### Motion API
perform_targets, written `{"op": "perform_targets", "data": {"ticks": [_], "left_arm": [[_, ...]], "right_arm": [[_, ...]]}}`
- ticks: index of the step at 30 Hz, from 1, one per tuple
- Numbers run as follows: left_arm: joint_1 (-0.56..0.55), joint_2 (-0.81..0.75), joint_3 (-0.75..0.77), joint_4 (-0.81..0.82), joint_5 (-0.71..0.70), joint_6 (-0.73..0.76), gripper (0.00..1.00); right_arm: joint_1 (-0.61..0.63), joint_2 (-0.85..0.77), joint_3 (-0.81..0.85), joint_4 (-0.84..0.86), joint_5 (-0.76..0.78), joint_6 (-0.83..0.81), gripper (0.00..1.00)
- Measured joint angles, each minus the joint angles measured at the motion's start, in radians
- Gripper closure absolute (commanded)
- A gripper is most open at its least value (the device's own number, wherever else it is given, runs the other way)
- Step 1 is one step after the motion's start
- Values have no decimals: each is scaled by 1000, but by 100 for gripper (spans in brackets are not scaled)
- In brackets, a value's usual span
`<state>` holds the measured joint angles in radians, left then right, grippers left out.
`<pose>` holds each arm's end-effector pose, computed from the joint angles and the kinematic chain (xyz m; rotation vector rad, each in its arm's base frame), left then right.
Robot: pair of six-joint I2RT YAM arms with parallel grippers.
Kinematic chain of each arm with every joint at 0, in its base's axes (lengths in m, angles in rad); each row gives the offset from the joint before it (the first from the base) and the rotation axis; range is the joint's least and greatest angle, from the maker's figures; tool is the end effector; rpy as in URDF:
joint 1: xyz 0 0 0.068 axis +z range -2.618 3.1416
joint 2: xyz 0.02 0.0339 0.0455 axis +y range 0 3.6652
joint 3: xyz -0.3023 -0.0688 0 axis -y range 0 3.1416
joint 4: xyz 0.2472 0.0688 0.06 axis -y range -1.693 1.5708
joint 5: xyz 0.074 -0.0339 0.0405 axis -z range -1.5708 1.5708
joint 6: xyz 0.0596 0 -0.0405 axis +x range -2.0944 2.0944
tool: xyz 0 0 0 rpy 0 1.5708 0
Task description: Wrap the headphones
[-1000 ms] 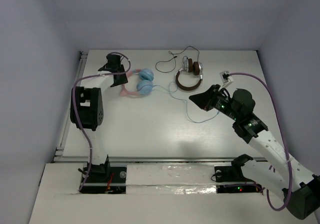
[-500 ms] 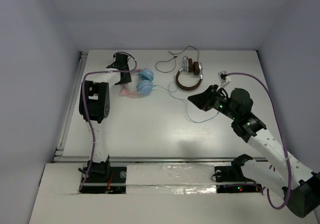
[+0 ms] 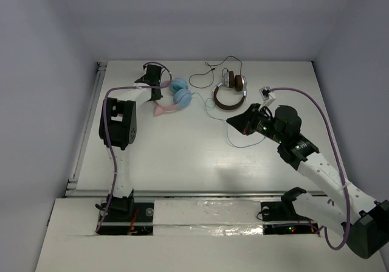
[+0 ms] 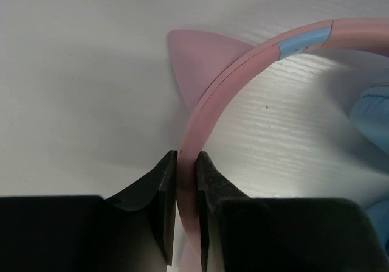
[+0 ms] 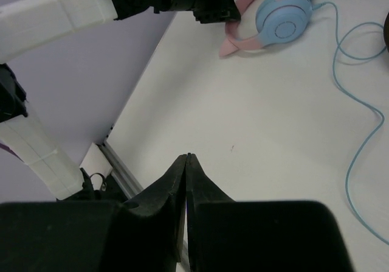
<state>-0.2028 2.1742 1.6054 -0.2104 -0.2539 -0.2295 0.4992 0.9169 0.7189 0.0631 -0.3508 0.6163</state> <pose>0.5181 -0.0912 0.1873 -0.1545 2.3151 0.0812 0.1825 0.1229 0.3462 -0.1737 1.8226 1.1085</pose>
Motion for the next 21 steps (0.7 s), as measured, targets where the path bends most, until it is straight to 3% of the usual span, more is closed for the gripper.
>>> {"op": "perform_targets", "data": {"ticks": [5,10,13,14,17,21], "left_arm": [[1,-90,0,-66,34,5,100],[2,-292,-18,-145,114,12,100],[4,-448,-60,-153,193,7,100],[4,-494,-74,-157,218,7,100],[4,-601,-115,-179,285,4,100],[4,-720,-180,-234,407,-3,100]], "right_arm": [[11,46,0,-7,6,-4,97],[26,69,28,-15,11,-10,95],[32,95,67,-19,19,-12,79],[34,106,84,-23,21,-14,64],[46,150,151,-40,34,-43,34],[47,225,269,-84,68,-127,23]]}}
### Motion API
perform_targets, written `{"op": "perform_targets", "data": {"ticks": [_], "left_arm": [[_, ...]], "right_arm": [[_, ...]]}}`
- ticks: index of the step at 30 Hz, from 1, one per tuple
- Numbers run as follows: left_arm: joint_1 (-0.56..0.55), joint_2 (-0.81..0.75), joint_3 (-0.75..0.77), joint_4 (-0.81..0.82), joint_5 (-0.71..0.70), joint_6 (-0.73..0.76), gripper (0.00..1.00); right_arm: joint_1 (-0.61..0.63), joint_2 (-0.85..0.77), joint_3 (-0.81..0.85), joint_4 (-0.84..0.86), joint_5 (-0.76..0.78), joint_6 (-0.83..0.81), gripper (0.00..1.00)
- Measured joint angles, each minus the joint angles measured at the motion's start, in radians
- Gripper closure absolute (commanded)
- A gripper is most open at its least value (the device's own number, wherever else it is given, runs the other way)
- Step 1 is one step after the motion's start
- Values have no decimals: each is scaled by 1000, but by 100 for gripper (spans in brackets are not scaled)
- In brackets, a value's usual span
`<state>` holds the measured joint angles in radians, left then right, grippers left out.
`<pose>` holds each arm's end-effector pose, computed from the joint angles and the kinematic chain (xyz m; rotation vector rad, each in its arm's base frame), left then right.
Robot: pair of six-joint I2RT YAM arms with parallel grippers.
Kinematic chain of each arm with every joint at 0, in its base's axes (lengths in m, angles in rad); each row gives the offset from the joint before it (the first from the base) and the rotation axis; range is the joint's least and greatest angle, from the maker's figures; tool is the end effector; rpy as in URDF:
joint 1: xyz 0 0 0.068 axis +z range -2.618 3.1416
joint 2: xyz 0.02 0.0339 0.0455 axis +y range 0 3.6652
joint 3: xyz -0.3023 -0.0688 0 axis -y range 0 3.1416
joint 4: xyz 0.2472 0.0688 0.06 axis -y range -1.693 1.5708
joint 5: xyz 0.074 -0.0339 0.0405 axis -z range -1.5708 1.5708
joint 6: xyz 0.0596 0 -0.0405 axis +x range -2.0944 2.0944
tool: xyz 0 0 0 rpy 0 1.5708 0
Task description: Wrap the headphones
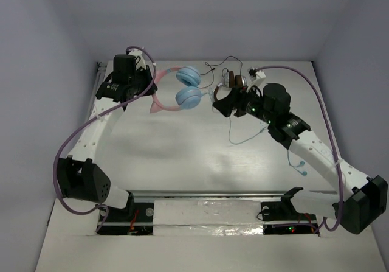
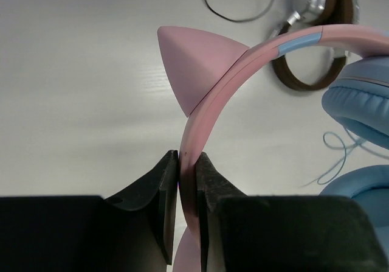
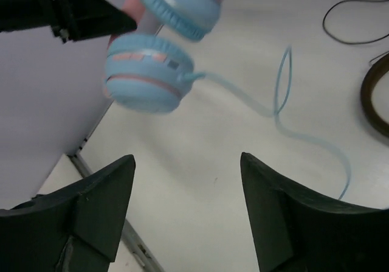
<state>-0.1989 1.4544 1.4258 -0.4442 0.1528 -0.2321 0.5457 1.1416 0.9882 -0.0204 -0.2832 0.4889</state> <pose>0.3433 -0.0785 0.4061 0.0623 2.0634 -0.4239 0.2281 0.1580 0.3872 -0.2715 1.8266 0.9886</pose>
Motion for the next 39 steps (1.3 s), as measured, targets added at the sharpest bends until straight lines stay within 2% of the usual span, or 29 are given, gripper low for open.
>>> {"op": "perform_targets", "data": {"ticks": [4,10,19,25,29,33,38,39], "left_arm": [[0,-42,-4,-54,118,-5,100],[0,-66,70,-97,246,-29,100],[0,-108,164,-80,336,-69,100],[3,-107,219,-66,412,-96,100],[6,-105,222,-31,471,-127,100],[23,-93,222,1,509,-159,100],[75,-88,222,44,532,-216,100],[88,-88,222,60,535,-231,100]], "right_arm": [[0,42,81,-32,45,-88,23],[0,31,37,-31,40,-148,29],[2,-71,-133,49,-113,-104,30],[5,-60,-139,87,-117,-85,39],[5,-79,-172,134,-135,-67,58],[5,-122,-218,159,-144,-48,65],[5,-177,-295,208,-158,-7,100],[5,-180,-307,214,-161,2,100]]}}
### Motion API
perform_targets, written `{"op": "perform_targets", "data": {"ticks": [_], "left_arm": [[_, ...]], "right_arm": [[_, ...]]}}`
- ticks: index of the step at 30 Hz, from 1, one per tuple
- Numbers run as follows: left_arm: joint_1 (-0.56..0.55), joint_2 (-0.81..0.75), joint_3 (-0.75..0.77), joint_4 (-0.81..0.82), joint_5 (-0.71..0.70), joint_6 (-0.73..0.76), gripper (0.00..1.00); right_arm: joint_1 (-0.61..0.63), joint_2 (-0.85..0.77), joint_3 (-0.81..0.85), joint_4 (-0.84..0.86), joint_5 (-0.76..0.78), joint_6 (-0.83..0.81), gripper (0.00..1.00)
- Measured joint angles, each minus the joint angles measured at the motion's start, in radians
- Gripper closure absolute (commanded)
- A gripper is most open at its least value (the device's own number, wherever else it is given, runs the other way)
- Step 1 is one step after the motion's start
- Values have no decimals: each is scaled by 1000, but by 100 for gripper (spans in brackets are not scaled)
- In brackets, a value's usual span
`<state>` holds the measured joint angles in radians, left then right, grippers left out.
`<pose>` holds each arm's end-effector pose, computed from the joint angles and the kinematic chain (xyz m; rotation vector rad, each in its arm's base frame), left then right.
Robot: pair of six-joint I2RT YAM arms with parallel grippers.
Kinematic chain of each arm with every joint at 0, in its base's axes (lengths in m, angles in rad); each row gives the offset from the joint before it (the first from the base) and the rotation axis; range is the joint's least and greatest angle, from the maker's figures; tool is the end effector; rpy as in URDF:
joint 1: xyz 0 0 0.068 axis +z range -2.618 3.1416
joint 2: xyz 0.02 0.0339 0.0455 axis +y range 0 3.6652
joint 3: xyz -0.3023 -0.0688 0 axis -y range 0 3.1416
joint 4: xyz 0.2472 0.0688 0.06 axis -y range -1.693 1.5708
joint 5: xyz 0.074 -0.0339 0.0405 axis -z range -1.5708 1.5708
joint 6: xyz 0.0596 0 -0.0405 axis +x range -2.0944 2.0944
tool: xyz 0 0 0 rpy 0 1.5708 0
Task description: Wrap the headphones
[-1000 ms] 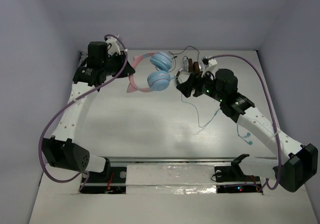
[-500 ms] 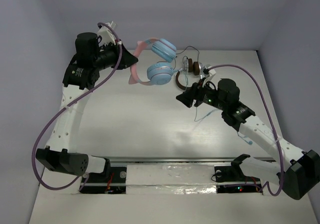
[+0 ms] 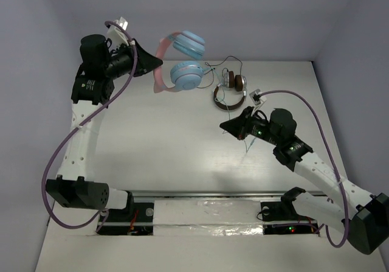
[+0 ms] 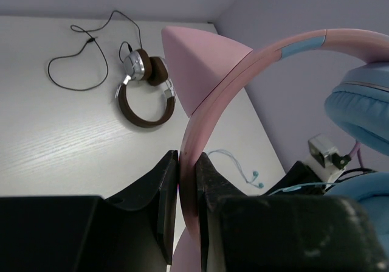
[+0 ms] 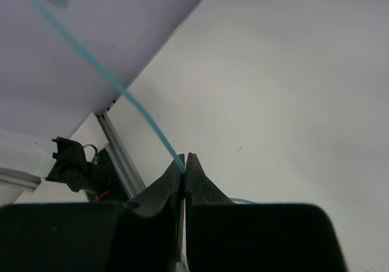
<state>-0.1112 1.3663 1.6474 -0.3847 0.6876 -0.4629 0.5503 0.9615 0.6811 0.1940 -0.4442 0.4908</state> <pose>0.2928 -0.0708 0.5233 0.2380 1.7352 -0.9977 0.1814 0.1413 0.3396 -0.4132 1.7337 1.1380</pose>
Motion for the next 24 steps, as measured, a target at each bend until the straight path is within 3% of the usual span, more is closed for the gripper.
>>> {"op": "perform_targets", "data": {"ticks": [6,13,19,24], "left_arm": [[86,0,-22,98,-17,-61,100],[106,-11,-200,111,-213,-12,100],[106,-26,-414,51,-299,49,100],[84,-44,-483,21,-315,97,100]], "right_arm": [[0,12,-18,-42,16,16,100],[0,-7,41,-247,230,15,100],[0,61,338,-328,469,-26,100],[0,85,519,-317,551,-108,100]]}}
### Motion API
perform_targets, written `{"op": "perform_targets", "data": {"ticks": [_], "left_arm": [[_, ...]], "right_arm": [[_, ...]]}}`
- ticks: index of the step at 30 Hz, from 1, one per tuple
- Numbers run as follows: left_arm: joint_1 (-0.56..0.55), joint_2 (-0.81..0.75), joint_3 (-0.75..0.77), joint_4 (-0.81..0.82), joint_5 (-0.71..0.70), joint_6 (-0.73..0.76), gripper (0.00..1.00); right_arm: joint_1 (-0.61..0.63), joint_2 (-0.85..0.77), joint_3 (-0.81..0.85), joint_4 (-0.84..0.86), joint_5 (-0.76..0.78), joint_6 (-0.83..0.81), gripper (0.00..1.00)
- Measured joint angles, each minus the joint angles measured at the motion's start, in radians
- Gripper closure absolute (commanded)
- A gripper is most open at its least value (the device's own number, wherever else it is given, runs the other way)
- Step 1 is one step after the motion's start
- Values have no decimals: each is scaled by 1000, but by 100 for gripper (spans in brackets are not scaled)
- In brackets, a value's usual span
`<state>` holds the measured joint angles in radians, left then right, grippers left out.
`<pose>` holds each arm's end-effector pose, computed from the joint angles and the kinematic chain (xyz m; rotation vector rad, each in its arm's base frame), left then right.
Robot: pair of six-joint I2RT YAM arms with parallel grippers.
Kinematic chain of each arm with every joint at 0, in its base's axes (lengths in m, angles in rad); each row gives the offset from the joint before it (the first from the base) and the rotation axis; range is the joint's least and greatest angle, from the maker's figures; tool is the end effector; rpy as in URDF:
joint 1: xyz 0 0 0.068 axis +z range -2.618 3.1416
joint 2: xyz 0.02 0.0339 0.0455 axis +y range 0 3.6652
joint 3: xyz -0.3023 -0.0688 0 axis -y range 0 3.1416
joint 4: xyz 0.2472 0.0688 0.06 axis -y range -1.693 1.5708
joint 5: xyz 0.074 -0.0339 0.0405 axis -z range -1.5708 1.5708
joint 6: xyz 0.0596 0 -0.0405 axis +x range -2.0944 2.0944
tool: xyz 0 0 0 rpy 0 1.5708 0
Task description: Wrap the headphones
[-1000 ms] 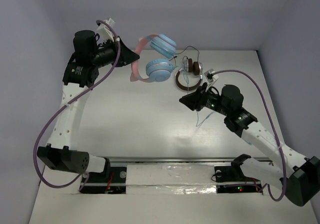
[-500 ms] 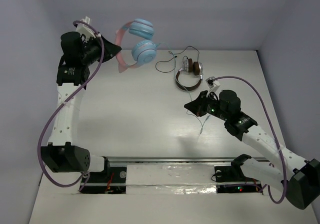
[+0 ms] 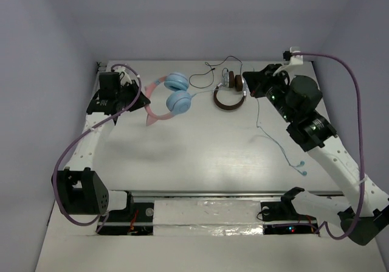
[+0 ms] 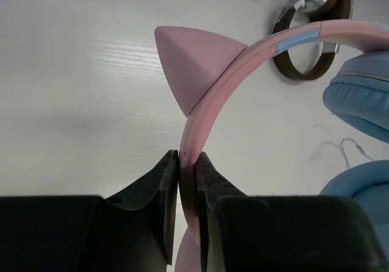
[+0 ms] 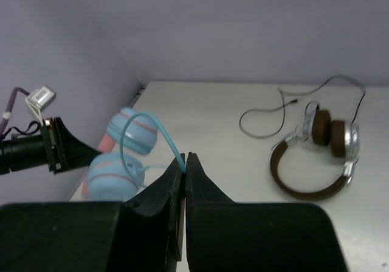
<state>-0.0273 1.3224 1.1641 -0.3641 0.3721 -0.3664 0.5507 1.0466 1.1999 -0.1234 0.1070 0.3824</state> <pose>0.3108 -0.0302 0.3622 -0.1293 2.1111 -0.6259 0.2053 0.1186 0.4762 -0.0458 1.5775 0.6549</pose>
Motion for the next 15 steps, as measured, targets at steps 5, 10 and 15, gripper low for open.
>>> {"op": "perform_targets", "data": {"ticks": [5,10,15], "left_arm": [[-82,-6,-60,3,22,41,100],[-222,53,-86,18,83,79,100],[-338,150,-105,59,156,93,100]], "right_arm": [[0,58,190,-12,-21,-146,100],[0,151,349,-14,-131,-242,100],[0,282,454,-38,-193,-274,100]]}}
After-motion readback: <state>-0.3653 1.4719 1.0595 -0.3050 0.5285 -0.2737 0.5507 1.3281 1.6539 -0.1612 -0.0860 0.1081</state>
